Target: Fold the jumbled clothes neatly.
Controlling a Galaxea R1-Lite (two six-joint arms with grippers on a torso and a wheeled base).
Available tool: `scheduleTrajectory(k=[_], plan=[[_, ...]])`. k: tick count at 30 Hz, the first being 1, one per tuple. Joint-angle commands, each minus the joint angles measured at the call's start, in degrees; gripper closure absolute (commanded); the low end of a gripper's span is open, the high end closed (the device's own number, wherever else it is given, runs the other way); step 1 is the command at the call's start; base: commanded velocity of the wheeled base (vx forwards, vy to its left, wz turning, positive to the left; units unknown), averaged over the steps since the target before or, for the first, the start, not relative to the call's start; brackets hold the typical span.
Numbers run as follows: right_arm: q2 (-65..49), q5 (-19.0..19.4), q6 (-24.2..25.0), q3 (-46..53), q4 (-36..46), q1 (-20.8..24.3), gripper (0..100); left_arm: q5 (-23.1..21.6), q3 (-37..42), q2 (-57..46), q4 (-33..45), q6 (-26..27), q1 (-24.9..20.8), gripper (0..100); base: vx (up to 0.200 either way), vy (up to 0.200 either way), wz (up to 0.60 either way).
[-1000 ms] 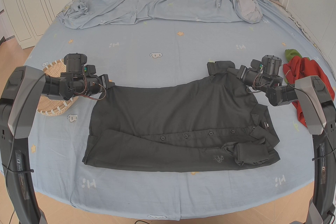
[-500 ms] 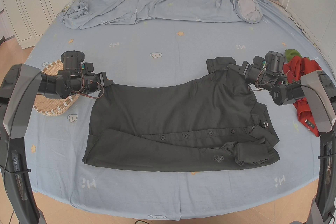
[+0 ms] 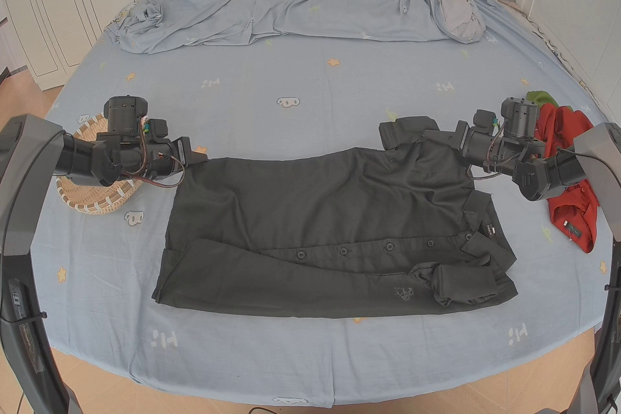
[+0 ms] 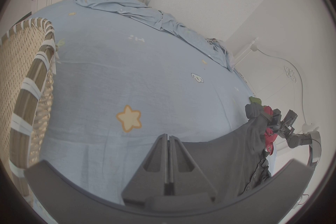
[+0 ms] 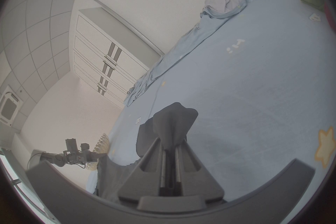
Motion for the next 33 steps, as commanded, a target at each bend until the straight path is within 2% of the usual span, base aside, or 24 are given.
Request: scheduleTrajectory(k=[1,13,23,29,33], plan=[[-4.42,2.07,0.03,4.4,-0.27,-0.44,100,-3.37,3.97,-2.15,-0.98,-0.3,0.98,100,0.0,0.0,0.0],[-10.57,3.3,-0.76,15.3,-0.18,-0.53,100,-7.07,10.13,-2.15,-7.92,-0.39,3.44,100,0.0,0.0,0.0],[-11.71,3.74,-6.21,23.56,-0.62,-0.62,100,-10.41,15.22,-2.15,-12.4,-0.47,4.93,100,0.0,0.0,0.0],[-12.94,4.7,-6.65,29.36,-4.57,-1.49,100,-10.93,17.51,-2.24,-12.67,-0.47,5.72,100,0.0,0.0,0.0],[-14.79,4.79,-6.74,34.02,-7.3,-2.64,100,-13.83,19.88,-3.82,-12.67,-0.47,6.6,100,0.0,0.0,0.0]])
